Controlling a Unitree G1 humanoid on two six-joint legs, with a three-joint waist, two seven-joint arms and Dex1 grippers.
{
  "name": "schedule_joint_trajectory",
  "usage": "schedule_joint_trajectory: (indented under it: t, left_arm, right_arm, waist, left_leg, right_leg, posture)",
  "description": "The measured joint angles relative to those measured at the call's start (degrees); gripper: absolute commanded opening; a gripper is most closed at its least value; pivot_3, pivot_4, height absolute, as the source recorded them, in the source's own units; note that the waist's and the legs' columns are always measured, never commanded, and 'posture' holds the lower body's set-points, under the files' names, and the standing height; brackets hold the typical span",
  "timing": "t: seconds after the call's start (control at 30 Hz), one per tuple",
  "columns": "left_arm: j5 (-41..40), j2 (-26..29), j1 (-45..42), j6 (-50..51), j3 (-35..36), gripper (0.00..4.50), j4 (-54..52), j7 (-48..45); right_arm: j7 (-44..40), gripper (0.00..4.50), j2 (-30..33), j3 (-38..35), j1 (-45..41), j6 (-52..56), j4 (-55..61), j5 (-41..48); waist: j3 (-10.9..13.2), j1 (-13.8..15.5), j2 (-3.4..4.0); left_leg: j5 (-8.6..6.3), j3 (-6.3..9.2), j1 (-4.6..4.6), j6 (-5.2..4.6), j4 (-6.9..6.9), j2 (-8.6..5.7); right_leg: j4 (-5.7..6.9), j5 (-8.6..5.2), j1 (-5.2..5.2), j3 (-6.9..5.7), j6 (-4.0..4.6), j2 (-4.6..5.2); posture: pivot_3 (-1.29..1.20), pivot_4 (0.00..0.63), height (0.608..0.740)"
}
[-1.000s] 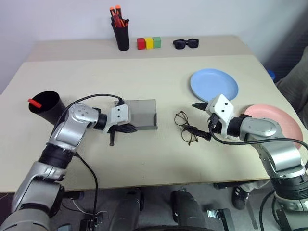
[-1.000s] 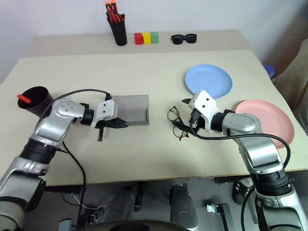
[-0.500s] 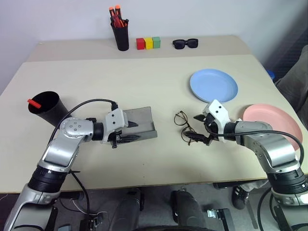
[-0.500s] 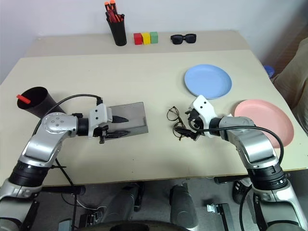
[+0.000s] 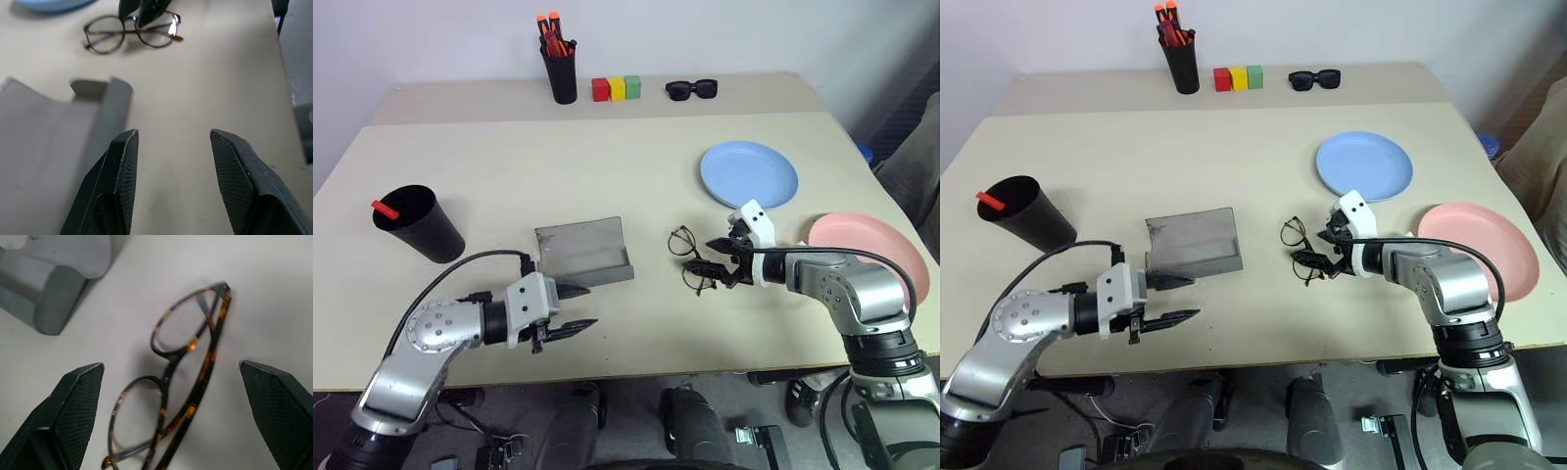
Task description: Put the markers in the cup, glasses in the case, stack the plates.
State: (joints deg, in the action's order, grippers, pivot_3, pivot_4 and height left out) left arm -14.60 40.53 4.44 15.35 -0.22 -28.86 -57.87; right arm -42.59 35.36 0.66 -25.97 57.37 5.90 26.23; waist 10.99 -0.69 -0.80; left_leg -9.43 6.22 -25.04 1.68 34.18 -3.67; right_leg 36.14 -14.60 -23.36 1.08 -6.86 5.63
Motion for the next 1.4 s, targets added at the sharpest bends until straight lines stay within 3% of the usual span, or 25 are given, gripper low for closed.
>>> schedule_joint_trajectory:
  t: [0.1, 0.3, 0.9, 1.0, 1.17, 1.4]
  left_arm:
    - [0.4, 0.0, 3.1, -1.3, 0.2, 2.39, -0.8, 1.6]
    - [0.3, 0.0, 6.7, -2.3, 1.1, 2.39, -3.4, 4.4]
    - [1.4, -0.5, 7.3, -4.6, -0.8, 2.39, -2.6, 7.2]
    - [1.4, -0.5, 7.4, -4.6, -0.8, 2.39, -2.6, 7.4]
    - [1.4, -0.6, 7.5, -4.5, -1.0, 2.39, -2.6, 8.0]
    - [1.4, -0.7, 6.8, -4.4, -1.2, 2.39, -2.6, 8.4]
  right_arm:
    - [-0.1, 3.19, -0.2, 0.0, -0.3, 0.7, -1.0, 0.5]
    - [-0.4, 0.02, -0.3, -0.1, -1.6, 0.9, -2.2, 1.1]
    - [-0.8, 0.02, 0.0, 0.8, -2.9, 1.2, 0.6, 2.2]
    - [-1.3, 0.96, 0.8, 0.8, -2.9, 1.9, 0.9, 2.6]
    - [-0.3, 3.46, 1.3, 0.9, -2.9, 2.0, 0.9, 1.9]
    - [0.6, 3.46, 1.7, 1.5, -4.4, 1.0, 0.1, -0.4]
  waist:
    - [0.0, 0.1, 0.0]
    - [0.0, 0.0, 0.01]
    - [-0.1, 0.1, 0.12]
    - [-0.1, 0.1, 0.12]
    - [-0.1, 0.0, 0.12]
    - [-0.1, 0.1, 0.13]
  left_leg:
    - [0.0, 0.0, 0.0, 0.0, 0.0, 0.01]
    - [-0.01, -0.04, 0.0, 0.0, 0.0, 0.05]
    - [-0.02, -0.11, 0.04, 0.0, 0.0, 0.12]
    - [-0.02, -0.12, 0.04, 0.0, 0.0, 0.12]
    - [-0.02, -0.13, 0.04, 0.01, -0.01, 0.13]
    - [-0.02, -0.14, 0.03, 0.01, -0.01, 0.13]
  right_leg:
    - [-0.01, 0.0, 0.0, 0.0, 0.02, 0.0]
    - [-0.03, 0.0, 0.0, 0.0, 0.04, -0.02]
    - [-0.06, 0.0, 0.04, 0.01, 0.11, -0.03]
    - [-0.07, 0.0, 0.04, 0.01, 0.11, -0.03]
    - [-0.07, 0.0, 0.03, 0.02, 0.12, -0.03]
    - [-0.07, 0.0, 0.01, 0.02, 0.12, -0.03]
  posture:
    - [0.0, 0.15, 0.74]
    - [0.0, 0.15, 0.74]
    - [0.0, 0.15, 0.74]
    - [0.0, 0.15, 0.74]
    - [0.0, 0.15, 0.74]
    - [0.0, 0.15, 0.74]
